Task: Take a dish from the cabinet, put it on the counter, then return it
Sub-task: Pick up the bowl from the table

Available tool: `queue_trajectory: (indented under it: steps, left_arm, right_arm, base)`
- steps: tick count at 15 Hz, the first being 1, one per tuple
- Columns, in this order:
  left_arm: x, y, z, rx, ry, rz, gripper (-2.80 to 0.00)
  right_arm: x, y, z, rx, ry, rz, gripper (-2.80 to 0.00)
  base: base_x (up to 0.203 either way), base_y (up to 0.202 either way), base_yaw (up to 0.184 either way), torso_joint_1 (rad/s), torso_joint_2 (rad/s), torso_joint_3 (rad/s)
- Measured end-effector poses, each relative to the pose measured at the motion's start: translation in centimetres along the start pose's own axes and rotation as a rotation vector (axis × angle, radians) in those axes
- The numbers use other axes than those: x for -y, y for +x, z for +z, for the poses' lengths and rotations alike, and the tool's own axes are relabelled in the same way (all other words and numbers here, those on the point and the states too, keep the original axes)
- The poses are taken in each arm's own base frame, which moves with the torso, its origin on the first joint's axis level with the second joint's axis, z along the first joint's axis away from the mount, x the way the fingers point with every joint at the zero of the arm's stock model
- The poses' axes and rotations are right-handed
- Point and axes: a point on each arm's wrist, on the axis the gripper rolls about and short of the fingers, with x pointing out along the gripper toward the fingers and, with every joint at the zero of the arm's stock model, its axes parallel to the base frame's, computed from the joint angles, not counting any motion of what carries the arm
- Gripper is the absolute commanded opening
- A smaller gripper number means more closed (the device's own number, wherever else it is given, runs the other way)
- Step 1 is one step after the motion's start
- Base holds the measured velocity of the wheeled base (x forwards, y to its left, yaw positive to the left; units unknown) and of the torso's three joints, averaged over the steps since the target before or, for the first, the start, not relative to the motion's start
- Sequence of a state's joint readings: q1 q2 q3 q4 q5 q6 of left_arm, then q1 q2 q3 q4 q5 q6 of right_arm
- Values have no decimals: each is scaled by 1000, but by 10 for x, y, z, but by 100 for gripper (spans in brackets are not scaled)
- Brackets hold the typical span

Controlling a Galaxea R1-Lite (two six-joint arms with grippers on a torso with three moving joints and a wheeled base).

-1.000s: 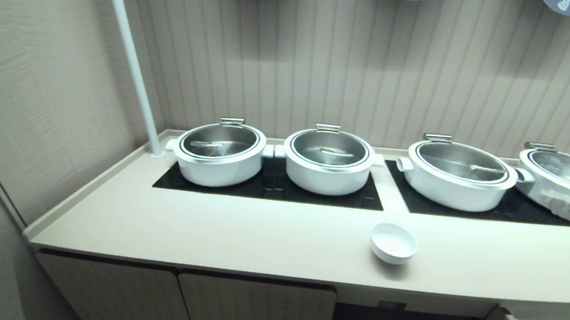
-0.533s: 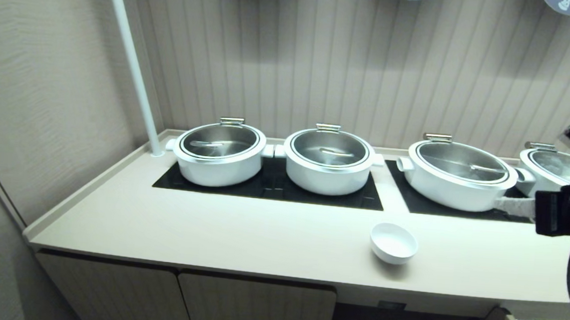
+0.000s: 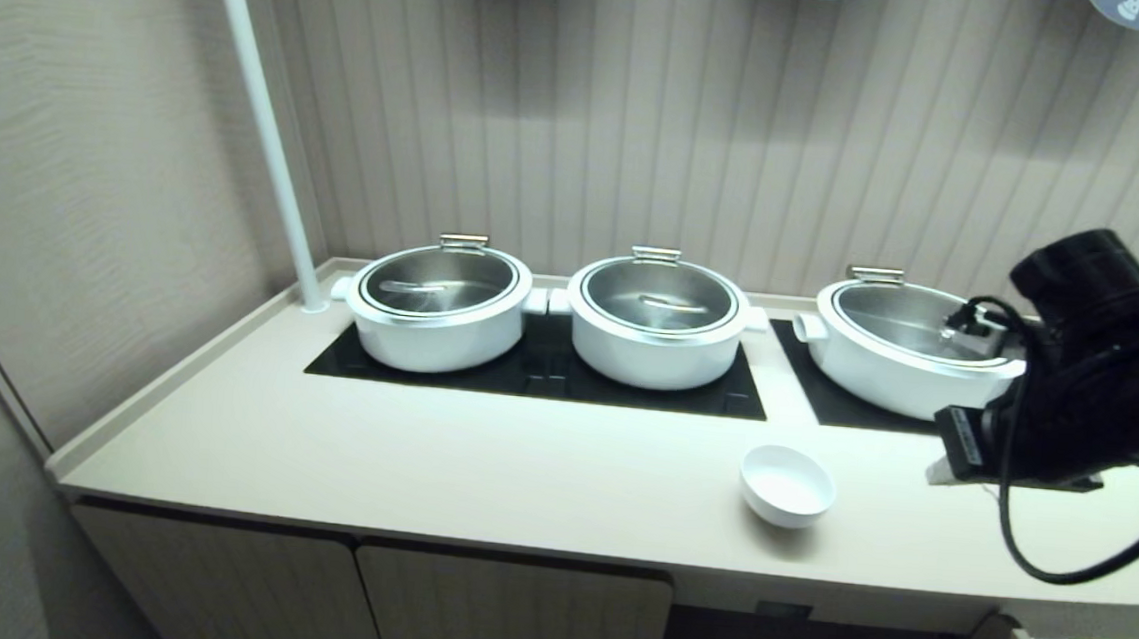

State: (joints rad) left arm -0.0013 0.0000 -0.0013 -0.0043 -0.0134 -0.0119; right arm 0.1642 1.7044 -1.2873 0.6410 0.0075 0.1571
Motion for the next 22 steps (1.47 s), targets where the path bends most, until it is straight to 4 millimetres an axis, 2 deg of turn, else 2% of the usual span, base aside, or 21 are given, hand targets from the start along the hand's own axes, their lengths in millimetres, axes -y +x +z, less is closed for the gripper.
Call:
queue_trajectory:
  steps: [3,9,13,20,21,22]
  left_arm:
    - [0,0,0,0,0,0,-280]
    - [0,0,0,0,0,0,-280]
    - [0,0,0,0,0,0,-280]
    - [0,0,0,0,0,0,-280]
    - [0,0,0,0,0,0,-280]
    - [0,0,0,0,0,-1,-280]
  right_arm:
    - [-16,26,17,-28,80,-130,-280]
    - [-26,57,49,-14,90,-84,-280]
    - [-11,74,65,-22,103,-48,-280]
    - [13,108,70,-63,131,-62,-280]
    - [14,112,69,-71,134,-65,0]
    - [15,116,69,-79,136,-67,0]
  base:
    - [0,0,0,0,0,0]
    - [0,0,0,0,0,0]
    - [0,0,0,0,0,0]
    - [0,0,0,0,0,0]
    - [0,0,0,0,0,0]
    - [0,0,0,0,0,0]
